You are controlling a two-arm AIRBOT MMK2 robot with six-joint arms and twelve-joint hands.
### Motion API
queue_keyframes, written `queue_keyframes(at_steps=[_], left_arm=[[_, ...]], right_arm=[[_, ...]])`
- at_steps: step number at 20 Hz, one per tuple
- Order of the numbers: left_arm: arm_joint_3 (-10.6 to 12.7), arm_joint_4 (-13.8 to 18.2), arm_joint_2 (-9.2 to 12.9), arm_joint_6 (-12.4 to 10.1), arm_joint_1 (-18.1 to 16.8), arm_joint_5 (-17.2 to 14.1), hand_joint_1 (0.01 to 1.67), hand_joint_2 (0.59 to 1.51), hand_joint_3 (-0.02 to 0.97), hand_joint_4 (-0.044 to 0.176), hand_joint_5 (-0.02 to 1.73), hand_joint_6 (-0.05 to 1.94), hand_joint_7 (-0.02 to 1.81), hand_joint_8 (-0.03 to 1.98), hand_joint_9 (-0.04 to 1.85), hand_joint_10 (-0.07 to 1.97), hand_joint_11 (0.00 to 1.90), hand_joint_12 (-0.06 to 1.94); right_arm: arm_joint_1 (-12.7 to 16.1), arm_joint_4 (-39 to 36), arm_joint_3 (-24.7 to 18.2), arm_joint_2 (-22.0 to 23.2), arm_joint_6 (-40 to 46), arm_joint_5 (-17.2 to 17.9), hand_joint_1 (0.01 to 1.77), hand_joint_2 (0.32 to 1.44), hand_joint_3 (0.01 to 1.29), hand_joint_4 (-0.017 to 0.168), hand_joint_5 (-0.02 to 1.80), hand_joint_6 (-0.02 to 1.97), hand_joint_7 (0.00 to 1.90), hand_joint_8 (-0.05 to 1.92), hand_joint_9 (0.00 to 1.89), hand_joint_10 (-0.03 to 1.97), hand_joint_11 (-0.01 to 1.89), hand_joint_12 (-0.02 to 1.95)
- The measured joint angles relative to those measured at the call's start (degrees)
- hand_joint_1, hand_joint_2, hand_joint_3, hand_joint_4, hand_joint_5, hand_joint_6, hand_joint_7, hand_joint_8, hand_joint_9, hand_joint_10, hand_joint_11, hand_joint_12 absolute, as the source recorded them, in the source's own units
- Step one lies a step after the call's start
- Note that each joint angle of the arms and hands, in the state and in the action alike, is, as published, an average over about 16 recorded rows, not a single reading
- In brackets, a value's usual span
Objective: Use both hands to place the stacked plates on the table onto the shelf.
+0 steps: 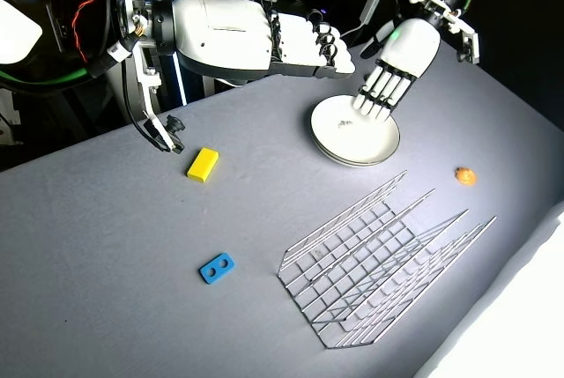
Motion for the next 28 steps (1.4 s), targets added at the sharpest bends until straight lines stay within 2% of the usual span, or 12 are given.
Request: queue_keyframes(at_steps=[8, 12, 22, 28], left_arm=[[0.2, -0.5, -1.0, -2.6, 2.3, 2.1, 0.02, 1.079, 0.015, -0.004, 0.00, -0.02, 0.01, -0.01, 0.02, 0.01, 0.01, -0.01], [-0.3, -1.0, -1.1, -4.7, 3.7, 3.2, 0.02, 1.077, 0.015, -0.006, -0.01, -0.02, 0.00, -0.01, 0.02, 0.01, 0.01, -0.01], [-3.5, -3.0, -1.2, -10.0, 5.9, 6.4, 0.02, 1.063, 0.015, -0.008, -0.01, -0.03, -0.01, -0.02, 0.00, 0.01, 0.01, -0.01], [-5.9, -5.1, -1.4, -11.3, 6.5, 8.4, 0.02, 1.062, 0.015, -0.008, -0.02, -0.03, -0.01, -0.02, -0.01, 0.01, 0.01, -0.01]], right_arm=[[0.0, -0.6, 0.0, -0.1, 0.0, 0.0, 0.98, 0.92, 0.02, 0.002, 0.02, 0.02, 0.02, 0.01, 0.02, 0.00, 0.02, 0.00], [0.0, -0.7, 0.0, -0.1, 0.0, 0.0, 0.97, 0.92, 0.02, 0.002, 0.02, 0.02, 0.02, 0.01, 0.02, 0.00, 0.02, 0.00], [-0.5, -1.2, 0.0, -0.4, -1.4, 0.2, 0.96, 0.92, 0.02, 0.003, 0.02, 0.02, 0.02, 0.01, 0.02, 0.00, 0.02, 0.00], [-1.6, -1.4, 0.4, -2.1, -6.9, 0.2, 0.96, 0.92, 0.02, 0.003, 0.02, 0.02, 0.02, 0.01, 0.02, 0.00, 0.02, 0.00]])
